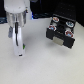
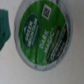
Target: Open the kcup holder, insert the kcup into the holder, and close the kcup holder
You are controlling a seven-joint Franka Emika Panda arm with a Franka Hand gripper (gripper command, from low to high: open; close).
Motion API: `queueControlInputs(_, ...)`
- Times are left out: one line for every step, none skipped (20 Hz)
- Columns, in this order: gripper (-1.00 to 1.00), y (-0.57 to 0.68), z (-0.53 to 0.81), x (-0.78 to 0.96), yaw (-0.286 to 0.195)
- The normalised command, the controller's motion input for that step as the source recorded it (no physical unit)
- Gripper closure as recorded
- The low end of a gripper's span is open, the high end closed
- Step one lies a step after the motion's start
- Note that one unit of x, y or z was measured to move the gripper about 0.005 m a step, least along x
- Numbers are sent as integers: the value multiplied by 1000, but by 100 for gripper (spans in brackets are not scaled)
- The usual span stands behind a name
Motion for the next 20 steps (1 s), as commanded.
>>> queueControlInputs(-100, 0, -189, 3, -139)
queueControlInputs(100, 0, -80, 0, -110)
queueControlInputs(100, 0, -14, 0, -74)
queueControlInputs(100, 0, 0, 0, -32)
queueControlInputs(100, 0, 0, 0, -11)
queueControlInputs(100, 0, 0, 0, 0)
queueControlInputs(100, 0, 0, 0, 0)
queueControlInputs(100, 0, 0, 0, 0)
queueControlInputs(100, 0, 0, 0, 0)
queueControlInputs(100, 0, 0, 0, 0)
queueControlInputs(100, 0, 0, 23, 0)
queueControlInputs(100, 0, 17, 174, -12)
queueControlInputs(100, 109, 206, 160, -4)
queueControlInputs(100, 157, 331, 226, 0)
queueControlInputs(100, 197, 434, 291, 0)
queueControlInputs(100, 311, 666, 274, 0)
queueControlInputs(100, 351, 714, 371, 0)
queueControlInputs(100, 426, 823, 334, 0)
queueControlInputs(100, 429, 854, 360, 0)
queueControlInputs(100, 474, 917, 371, 0)
